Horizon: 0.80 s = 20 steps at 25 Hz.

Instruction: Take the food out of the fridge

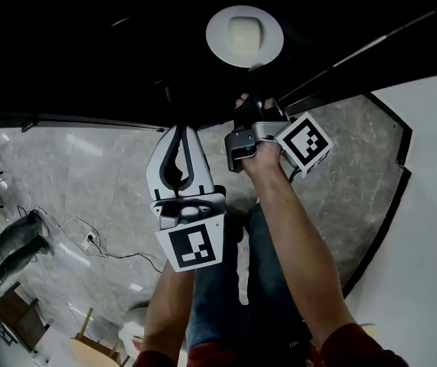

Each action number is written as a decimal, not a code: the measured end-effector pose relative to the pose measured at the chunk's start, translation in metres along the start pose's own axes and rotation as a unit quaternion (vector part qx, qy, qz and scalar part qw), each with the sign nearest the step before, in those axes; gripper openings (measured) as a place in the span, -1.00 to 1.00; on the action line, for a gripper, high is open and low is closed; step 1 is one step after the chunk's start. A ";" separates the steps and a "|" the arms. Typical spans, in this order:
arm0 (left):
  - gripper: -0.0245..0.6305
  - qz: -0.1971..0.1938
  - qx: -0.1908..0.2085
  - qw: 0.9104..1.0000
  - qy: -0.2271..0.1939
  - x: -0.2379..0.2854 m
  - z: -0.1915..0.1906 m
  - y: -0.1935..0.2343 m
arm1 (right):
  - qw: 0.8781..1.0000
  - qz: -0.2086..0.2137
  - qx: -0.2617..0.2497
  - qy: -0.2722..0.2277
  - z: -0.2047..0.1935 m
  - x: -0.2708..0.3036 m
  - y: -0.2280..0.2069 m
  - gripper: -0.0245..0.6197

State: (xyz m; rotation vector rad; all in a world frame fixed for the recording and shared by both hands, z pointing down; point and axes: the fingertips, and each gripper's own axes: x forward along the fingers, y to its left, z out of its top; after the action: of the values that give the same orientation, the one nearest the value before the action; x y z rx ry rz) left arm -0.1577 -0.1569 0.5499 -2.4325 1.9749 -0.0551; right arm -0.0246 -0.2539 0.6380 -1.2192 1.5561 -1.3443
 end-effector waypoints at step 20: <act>-0.88 -0.001 0.001 1.000 0.005 -0.002 -0.006 0.002 | 0.999 0.002 0.046 -0.006 0.004 0.021 -0.010 -0.65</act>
State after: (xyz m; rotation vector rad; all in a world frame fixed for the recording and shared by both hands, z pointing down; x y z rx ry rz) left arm -0.1608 -0.1550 0.5556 -2.4388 1.9742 -0.0693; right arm -0.0248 -0.2747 0.6479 -1.1649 1.4707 -1.3883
